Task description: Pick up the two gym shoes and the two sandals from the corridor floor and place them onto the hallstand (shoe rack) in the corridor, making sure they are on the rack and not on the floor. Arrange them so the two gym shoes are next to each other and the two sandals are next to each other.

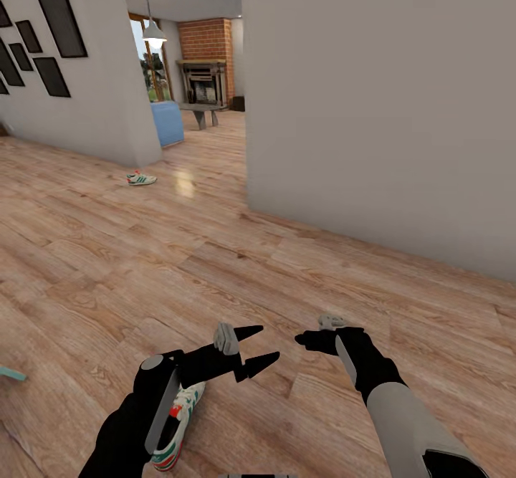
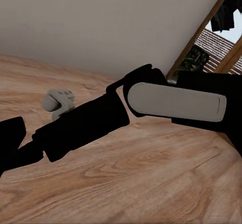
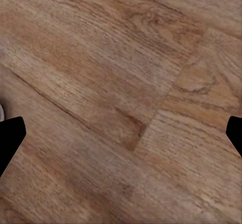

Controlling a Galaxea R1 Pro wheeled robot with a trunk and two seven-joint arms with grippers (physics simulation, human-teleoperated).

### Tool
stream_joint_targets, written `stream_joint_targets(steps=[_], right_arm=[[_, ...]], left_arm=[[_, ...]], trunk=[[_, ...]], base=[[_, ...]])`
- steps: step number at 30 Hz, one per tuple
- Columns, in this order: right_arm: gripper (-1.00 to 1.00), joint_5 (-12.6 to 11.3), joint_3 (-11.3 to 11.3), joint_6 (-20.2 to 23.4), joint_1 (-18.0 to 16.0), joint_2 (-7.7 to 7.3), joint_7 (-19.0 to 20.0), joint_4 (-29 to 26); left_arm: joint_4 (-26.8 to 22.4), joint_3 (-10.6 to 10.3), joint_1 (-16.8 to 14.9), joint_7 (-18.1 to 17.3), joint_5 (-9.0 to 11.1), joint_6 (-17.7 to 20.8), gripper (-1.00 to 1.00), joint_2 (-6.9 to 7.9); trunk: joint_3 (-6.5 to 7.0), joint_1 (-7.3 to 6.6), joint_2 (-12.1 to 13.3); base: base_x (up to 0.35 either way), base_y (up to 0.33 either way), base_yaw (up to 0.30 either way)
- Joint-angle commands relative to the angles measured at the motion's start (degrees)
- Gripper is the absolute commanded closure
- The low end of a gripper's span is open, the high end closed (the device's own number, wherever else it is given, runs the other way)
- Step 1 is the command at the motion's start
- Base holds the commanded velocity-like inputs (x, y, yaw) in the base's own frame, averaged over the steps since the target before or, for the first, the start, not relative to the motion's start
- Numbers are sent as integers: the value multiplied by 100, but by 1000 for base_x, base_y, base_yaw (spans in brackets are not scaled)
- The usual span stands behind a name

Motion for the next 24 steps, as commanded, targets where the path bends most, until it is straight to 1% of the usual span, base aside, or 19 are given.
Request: stream_joint_targets(steps=[1, 3, 5, 7, 8, 11, 17, 24], right_arm=[[-100, 58, -44, 25, -3, 9, 49, -11], [-100, 53, -44, 25, -3, 13, 48, -13], [-100, 43, -44, 25, -3, 14, 42, -14], [-100, 39, -44, 28, -3, 15, 38, -14], [-100, 38, -44, 29, -3, 16, 37, -14], [-100, 36, -44, 31, -3, 17, 35, -14], [-100, 35, -44, 33, -3, 14, 34, -14], [-100, 34, -44, 28, -3, 16, 35, -14]], left_arm=[[-1, 40, -3, -12, 30, 60, -100, 0], [-1, 115, -1, -12, 30, 60, -100, 0], [-1, 264, -1, -12, 29, 60, -100, 0], [-1, 368, 1, -12, 21, 58, -100, 0], [-1, 389, 0, -10, 19, 57, -100, 0], [-1, 445, 2, -3, 12, 54, -100, 0], [-1, 480, 0, 11, 2, 52, -100, 0], [-1, 484, -2, 14, -4, 51, -100, 43]], trunk=[[-5, -1, -2], [-5, -1, -2], [-5, -1, -2], [-9, -1, -2], [-12, -1, -2], [-25, -1, -2], [-56, -1, -2], [-68, -1, -2]], base=[[-2, 2, 0], [-1, 1, 0], [0, 0, 13], [0, 0, 89], [0, 0, 143], [0, 0, 177], [44, -33, 212], [174, -189, 72]])
